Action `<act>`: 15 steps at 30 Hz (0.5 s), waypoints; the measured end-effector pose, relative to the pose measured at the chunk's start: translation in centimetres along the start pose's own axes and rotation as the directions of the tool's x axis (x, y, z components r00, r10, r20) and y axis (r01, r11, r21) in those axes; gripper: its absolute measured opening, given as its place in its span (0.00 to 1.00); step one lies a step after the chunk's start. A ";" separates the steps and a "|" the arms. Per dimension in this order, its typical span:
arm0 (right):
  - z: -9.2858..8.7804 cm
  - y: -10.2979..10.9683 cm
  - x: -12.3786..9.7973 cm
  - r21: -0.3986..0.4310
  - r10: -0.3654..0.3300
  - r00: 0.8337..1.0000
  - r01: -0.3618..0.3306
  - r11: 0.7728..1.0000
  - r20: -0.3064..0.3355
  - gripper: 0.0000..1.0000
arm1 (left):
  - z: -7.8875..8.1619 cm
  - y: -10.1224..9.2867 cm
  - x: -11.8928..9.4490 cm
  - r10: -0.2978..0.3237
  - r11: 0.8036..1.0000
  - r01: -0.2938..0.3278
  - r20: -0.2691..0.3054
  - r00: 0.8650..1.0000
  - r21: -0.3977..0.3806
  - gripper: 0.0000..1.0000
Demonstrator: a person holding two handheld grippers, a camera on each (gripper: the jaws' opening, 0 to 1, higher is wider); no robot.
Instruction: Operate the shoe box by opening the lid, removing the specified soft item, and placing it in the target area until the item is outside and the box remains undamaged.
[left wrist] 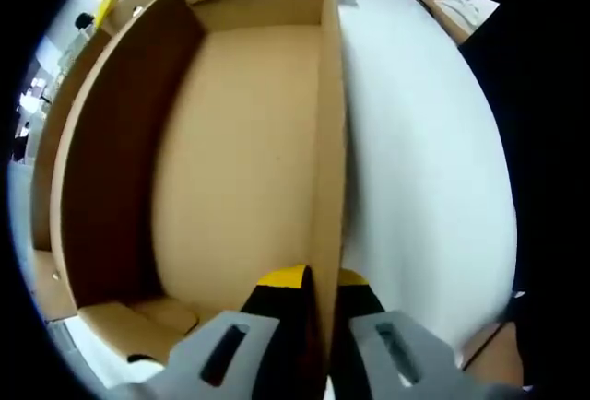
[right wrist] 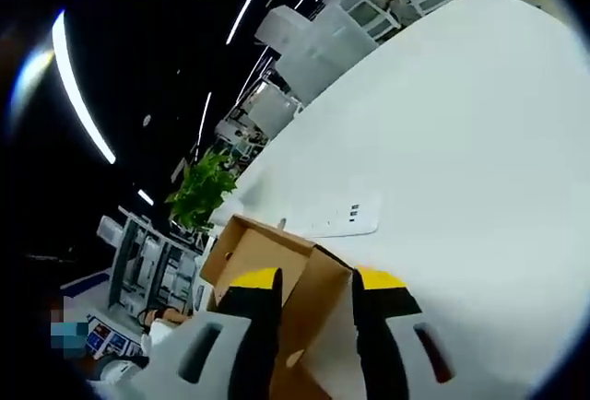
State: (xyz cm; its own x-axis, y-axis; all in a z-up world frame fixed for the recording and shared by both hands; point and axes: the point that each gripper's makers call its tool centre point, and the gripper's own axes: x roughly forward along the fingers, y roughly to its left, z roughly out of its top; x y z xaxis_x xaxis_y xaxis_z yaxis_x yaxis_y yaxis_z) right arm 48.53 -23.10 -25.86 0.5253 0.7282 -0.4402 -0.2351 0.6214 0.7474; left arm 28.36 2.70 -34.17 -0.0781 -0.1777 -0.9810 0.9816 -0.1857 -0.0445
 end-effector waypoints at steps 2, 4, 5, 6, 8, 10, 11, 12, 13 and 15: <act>0.3 -0.6 -0.1 0.015 -0.016 1.000 0.016 1.000 -0.007 0.33 | 0.0 0.0 0.0 0.000 1.000 0.000 0.001 1.000 -0.001 0.03; 0.4 -1.0 0.0 0.023 -0.030 1.000 0.030 0.999 -0.009 0.33 | 0.0 0.0 0.0 0.001 1.000 -0.001 0.000 1.000 0.001 0.03; 0.3 -1.0 0.0 0.033 -0.030 0.999 0.030 0.999 -0.015 0.32 | 0.0 0.0 0.0 0.002 1.000 -0.002 -0.001 1.000 0.002 0.03; 0.4 -1.0 0.0 0.050 -0.024 1.000 0.024 0.998 -0.017 0.30 | 0.0 0.0 0.0 0.002 1.000 -0.002 -0.002 1.000 0.002 0.03; 1.0 -1.1 -0.2 0.054 -0.013 1.000 0.014 0.998 -0.011 0.27 | 0.0 -0.1 0.0 0.002 1.000 -0.002 -0.001 1.000 0.002 0.03; 1.8 -1.3 -0.5 0.057 -0.005 1.000 0.005 0.998 -0.003 0.26 | 0.0 -0.1 0.0 0.003 1.000 -0.003 -0.002 1.000 0.002 0.03; 2.3 -1.4 -0.7 0.058 -0.001 1.000 0.001 0.998 0.001 0.25 | 0.0 -0.1 0.0 0.003 1.000 -0.003 -0.002 1.000 0.004 0.03; 2.7 -1.6 -0.8 0.059 0.002 1.000 -0.002 0.998 0.005 0.25 | 0.0 -0.1 0.0 0.003 1.000 -0.003 -0.003 1.000 0.005 0.03; 3.0 -1.7 -1.0 0.057 0.003 1.000 -0.004 0.998 0.008 0.24 | 0.0 -0.1 0.0 0.003 1.000 -0.003 -0.003 1.000 0.005 0.03; 2.9 -1.1 -1.2 0.055 0.005 1.000 -0.007 0.998 0.021 0.22 | 0.0 0.0 0.0 0.004 1.000 -0.004 -0.004 1.000 0.005 0.03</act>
State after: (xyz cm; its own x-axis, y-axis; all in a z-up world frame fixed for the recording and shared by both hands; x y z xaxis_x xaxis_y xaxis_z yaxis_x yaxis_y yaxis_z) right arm 50.58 -25.50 -24.73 0.5409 0.7254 -0.4257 -0.1933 0.5998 0.7764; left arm 28.33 2.73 -34.13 -0.0739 -0.1749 -0.9818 0.9810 -0.1896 -0.0401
